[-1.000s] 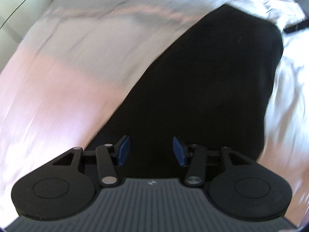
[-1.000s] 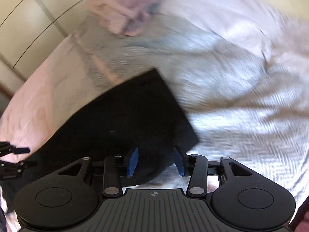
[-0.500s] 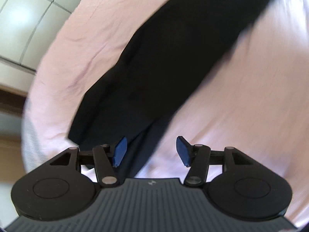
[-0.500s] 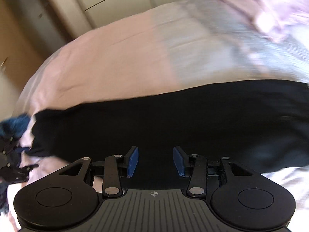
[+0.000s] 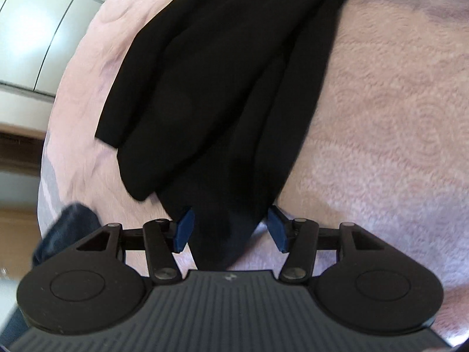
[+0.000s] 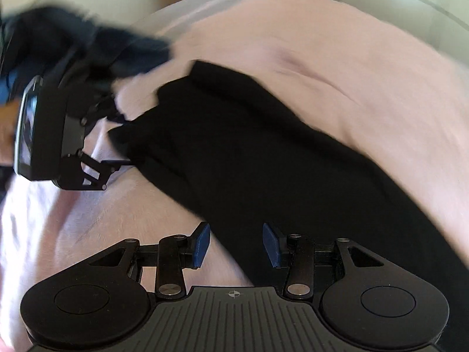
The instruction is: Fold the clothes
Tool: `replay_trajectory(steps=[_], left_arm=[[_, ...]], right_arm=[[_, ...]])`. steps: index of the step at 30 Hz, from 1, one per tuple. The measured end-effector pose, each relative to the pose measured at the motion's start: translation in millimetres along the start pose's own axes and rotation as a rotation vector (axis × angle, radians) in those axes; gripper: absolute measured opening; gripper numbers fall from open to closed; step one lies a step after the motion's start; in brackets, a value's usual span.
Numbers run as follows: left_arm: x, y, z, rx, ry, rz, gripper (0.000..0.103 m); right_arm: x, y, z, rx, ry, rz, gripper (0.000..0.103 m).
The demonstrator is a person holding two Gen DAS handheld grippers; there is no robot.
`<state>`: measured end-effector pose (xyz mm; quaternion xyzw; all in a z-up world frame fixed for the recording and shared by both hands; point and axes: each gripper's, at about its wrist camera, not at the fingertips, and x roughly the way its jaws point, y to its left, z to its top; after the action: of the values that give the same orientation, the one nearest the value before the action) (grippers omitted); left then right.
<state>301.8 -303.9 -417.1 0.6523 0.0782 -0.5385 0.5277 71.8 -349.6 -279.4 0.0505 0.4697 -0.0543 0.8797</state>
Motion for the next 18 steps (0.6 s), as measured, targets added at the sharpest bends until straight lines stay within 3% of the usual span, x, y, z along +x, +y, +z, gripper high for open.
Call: replay_trajectory(steps=[5,8,9,11,15,18], left_arm=[[-10,14,-7,-0.161,-0.005,-0.012,0.049],[-18,15,-7,-0.172,-0.021,0.021,0.052],[-22,13,-6,-0.165,-0.035,0.043,0.055],[-28,15,-4,-0.155,-0.064,0.083,0.061],[-30,26,6,-0.127,-0.117,0.167,0.063],[-29,29,18,-0.091,-0.137,0.178,0.063]], right_arm=[[72,38,28,-0.317,0.051,-0.045,0.044],[91,44,26,-0.456,0.079,-0.072,0.044],[97,45,26,-0.5,0.088,-0.081,0.034],[94,39,30,-0.497,0.084,-0.072,0.015],[58,16,46,-0.383,0.045,0.011,0.006],[38,-4,55,-0.281,0.048,0.096,0.005]])
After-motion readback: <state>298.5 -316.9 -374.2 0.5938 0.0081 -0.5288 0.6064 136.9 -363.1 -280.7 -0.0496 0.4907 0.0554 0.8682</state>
